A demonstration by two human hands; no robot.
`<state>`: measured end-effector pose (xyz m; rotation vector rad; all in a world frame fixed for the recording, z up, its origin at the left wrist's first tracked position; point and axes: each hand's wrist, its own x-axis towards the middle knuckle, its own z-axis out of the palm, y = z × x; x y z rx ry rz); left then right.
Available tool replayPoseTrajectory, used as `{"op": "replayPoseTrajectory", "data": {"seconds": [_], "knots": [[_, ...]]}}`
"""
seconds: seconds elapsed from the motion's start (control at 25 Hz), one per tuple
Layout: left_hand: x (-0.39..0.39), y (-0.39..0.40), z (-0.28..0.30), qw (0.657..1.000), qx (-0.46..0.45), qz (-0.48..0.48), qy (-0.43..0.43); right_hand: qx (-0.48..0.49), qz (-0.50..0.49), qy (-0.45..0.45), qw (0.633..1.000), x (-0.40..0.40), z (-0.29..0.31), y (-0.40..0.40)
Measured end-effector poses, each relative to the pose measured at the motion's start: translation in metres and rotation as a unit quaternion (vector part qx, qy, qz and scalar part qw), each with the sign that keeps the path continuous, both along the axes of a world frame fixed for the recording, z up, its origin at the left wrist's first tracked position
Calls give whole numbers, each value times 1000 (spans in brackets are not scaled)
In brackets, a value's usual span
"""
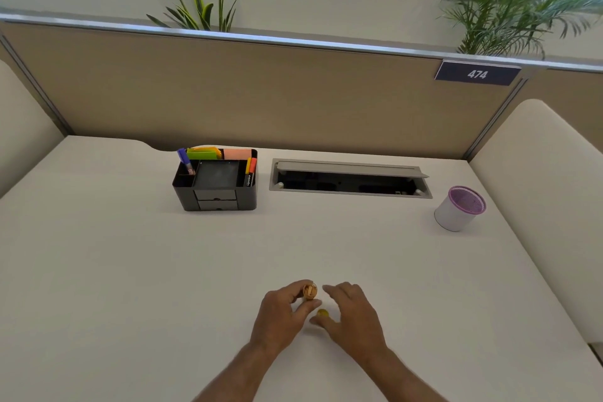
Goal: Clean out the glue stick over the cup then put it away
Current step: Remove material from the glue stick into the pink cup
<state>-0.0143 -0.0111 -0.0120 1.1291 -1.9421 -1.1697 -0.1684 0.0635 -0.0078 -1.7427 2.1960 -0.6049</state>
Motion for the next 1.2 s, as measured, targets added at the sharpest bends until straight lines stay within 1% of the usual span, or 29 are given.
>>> {"op": "replayPoseTrajectory", "data": {"seconds": [0.08,0.32,0.4,0.48,0.6,0.68,0.8,0.88,1.04,1.2], "knots": [[-10,-1,6,1000,-3,0,12,-48,-17,-41,998,0,8,0],[-57,-8,34,996,-32,-50,65,-123,-115,-157,973,-17,32,-8],[-74,-13,37,995,-38,-67,63,-140,-138,-177,964,-30,36,-9],[-90,-21,38,993,-54,-99,35,-150,-156,-189,958,-47,39,-9],[-117,-36,29,981,-109,-147,-72,-146,-182,-173,957,-81,44,-8],[-137,-46,18,965,-141,-161,-153,-147,-196,-153,957,-109,51,-9],[-176,-58,4,936,-175,-196,-233,-171,-238,-121,948,-157,65,-14],[-200,-63,-4,917,-204,-213,-268,-178,-280,-101,938,-193,71,-17],[-237,-69,-20,881,-262,-246,-307,-170,-341,-42,924,-264,81,-22],[-259,-70,-37,858,-288,-265,-331,-164,-358,11,919,-317,86,-30]]}}
